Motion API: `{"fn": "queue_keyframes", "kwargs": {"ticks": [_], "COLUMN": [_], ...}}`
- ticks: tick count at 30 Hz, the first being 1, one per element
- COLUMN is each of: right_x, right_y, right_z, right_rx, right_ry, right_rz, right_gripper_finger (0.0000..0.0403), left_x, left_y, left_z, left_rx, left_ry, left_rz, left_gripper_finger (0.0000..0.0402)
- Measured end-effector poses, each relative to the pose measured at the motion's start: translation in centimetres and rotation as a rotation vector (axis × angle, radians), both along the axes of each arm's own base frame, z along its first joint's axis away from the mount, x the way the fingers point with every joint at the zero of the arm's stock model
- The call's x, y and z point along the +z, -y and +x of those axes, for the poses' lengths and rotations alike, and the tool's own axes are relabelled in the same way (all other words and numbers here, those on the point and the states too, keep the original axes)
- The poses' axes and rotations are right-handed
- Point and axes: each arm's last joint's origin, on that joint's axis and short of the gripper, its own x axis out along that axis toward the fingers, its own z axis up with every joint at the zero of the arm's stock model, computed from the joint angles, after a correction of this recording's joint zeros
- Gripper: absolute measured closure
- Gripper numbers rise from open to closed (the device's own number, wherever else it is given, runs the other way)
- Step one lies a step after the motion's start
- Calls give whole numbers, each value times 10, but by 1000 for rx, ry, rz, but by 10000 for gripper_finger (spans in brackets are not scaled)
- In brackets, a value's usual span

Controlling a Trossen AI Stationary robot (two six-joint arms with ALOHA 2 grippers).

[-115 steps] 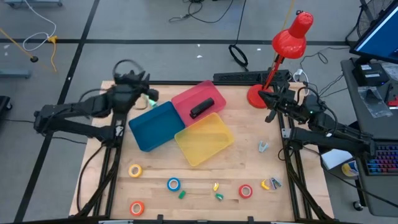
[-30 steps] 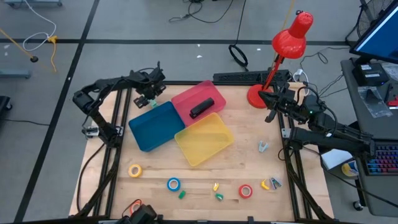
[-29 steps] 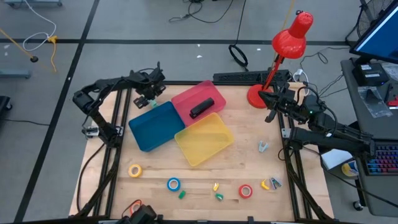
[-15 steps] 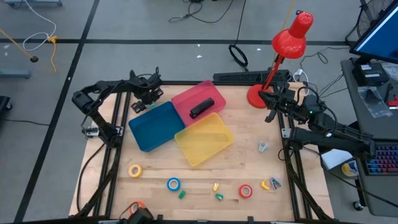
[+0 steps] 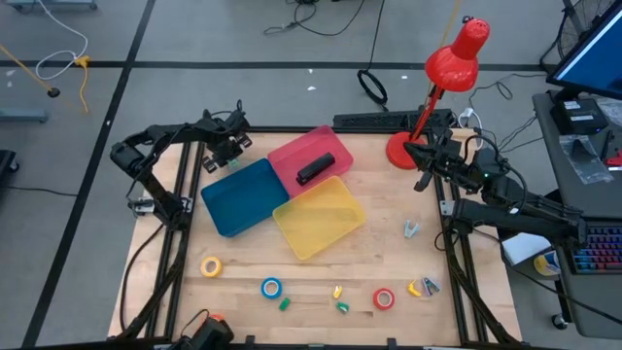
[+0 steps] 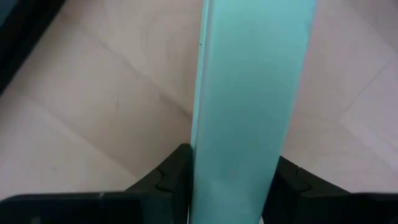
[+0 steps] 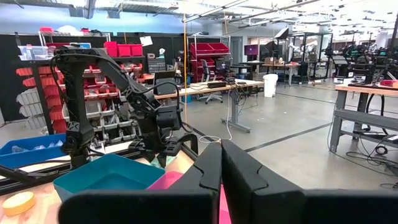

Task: Pick and place Stapler, Stapler remover, tape
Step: Put the blue stapler into the red bin

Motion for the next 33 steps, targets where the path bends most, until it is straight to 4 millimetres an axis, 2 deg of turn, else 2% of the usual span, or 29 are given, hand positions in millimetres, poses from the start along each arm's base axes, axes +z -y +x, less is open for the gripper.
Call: {"fn": "queue_keyframes", "kwargs": {"ticks": [4, 9, 14, 20, 24, 30, 33], "right_x": [0, 0, 0, -3, -5, -7, -7], "right_y": [0, 0, 0, 3, 4, 5, 5], "right_z": [0, 0, 1, 6, 10, 12, 12], "right_rx": [0, -1, -1, -1, -1, -2, -2], "right_ry": [0, 0, -4, -31, -52, -62, -64], "right_rz": [0, 0, 2, 13, 20, 25, 21], "right_gripper_finger": [402, 402, 402, 402, 402, 402, 401], "left_x": [8, 35, 75, 125, 149, 177, 187], "left_y": [-4, -5, 1, 18, 33, 45, 45], "left_z": [-9, -19, -18, -1, 15, 40, 54], "left_rx": [-37, -77, -274, -567, -724, -907, -982], "left_ry": [-16, 31, 108, 217, 255, 240, 207], "left_rz": [46, 146, 350, 686, 866, 914, 869], "left_gripper_finger": [267, 264, 262, 268, 268, 268, 268]}}
